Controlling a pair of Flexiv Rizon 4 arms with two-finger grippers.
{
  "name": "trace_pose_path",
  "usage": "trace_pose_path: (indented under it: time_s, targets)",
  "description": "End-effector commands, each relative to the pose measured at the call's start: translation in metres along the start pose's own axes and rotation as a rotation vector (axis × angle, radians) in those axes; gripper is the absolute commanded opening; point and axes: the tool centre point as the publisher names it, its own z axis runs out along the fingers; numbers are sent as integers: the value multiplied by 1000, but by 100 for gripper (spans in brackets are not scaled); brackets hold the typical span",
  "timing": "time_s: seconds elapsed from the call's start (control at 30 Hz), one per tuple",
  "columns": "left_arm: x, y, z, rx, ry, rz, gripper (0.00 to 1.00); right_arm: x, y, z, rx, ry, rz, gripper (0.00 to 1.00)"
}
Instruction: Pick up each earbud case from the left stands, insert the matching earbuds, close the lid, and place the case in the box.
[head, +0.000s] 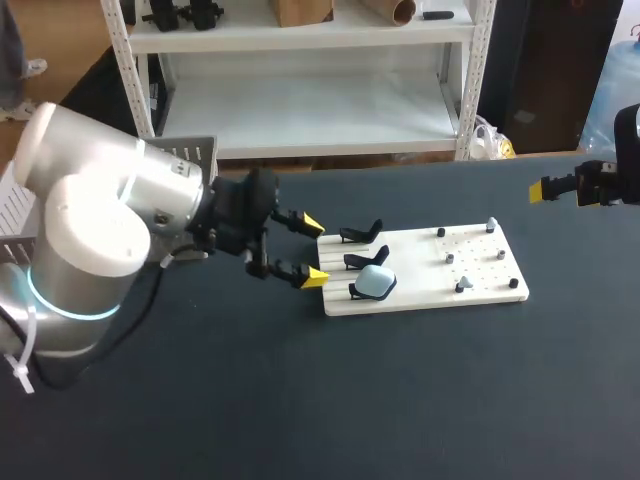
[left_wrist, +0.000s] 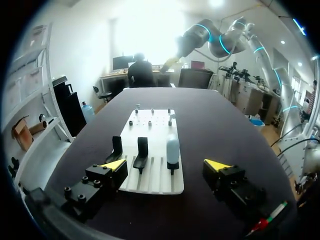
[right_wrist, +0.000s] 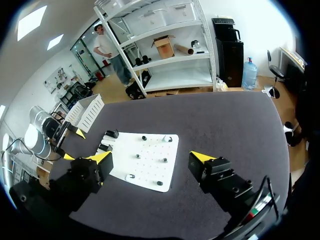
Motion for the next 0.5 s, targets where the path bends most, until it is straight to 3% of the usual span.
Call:
trace_pose_path:
  time_s: [0.03,0.4,0.43,0.47,0.5]
  targets:
    - [2,-6,19,-31,-9,-1,100,0,-2,1,-6,1,-1,100]
    - [-2,-5,53,-56,-47,-53,100,0,-2,1,-6,1,-1,100]
    - [-2,-4,55,-55,-48,-54,92,0,-2,1,-6,1,-1,100]
    - [-1,-4,56,-55,-48,-54,76,0,-2,1,-6,1,-1,100]
    - [0,-3,57,-55,-49,-52,75,0,-2,1,-6,1,-1,100]
